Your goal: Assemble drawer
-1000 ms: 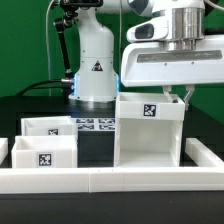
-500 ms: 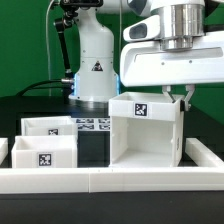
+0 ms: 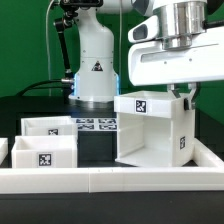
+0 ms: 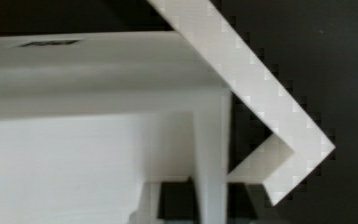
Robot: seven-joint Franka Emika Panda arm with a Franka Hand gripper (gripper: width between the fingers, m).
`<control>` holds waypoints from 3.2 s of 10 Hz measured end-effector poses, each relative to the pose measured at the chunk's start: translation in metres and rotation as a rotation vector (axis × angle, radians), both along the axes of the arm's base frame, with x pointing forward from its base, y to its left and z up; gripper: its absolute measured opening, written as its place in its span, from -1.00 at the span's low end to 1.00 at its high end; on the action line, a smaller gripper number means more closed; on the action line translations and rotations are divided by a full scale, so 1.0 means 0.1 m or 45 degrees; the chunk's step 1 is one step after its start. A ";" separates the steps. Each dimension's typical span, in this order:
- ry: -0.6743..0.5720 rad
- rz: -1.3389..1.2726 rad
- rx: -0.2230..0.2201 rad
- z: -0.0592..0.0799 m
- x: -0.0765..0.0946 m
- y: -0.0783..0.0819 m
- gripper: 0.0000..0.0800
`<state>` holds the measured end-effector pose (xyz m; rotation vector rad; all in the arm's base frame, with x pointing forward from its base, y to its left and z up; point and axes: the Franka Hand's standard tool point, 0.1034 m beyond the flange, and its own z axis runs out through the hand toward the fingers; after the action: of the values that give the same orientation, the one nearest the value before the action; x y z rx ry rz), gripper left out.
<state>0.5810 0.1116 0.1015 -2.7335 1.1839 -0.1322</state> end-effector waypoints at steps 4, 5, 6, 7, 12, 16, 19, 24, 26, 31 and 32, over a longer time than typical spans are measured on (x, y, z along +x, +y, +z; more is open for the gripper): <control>0.010 -0.340 0.059 -0.03 0.27 -0.08 -0.88; 0.013 -0.441 0.091 0.00 0.32 -0.10 -0.88; 0.021 -0.558 0.131 0.02 0.36 -0.07 -0.88; 0.027 -0.610 0.152 0.02 0.36 -0.07 -0.88; 0.068 -0.775 0.187 -0.01 0.40 -0.08 -0.88; 0.080 -0.780 0.184 -0.03 0.52 -0.07 -0.88; 0.095 -0.786 0.181 -0.03 0.63 -0.07 -0.88; 0.140 -0.664 0.159 -0.01 0.59 -0.06 -0.25; 0.165 -0.518 0.154 0.05 0.56 -0.08 0.09; 0.212 0.001 0.133 0.44 0.33 -0.10 0.62; 0.203 -0.012 0.137 0.42 0.35 -0.10 0.62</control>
Offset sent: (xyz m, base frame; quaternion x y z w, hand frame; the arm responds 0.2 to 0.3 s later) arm 0.0206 -0.0154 -0.0178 -0.0347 -0.0041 0.2425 0.9695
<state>0.6163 0.1018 0.1438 -2.6863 1.2048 0.1464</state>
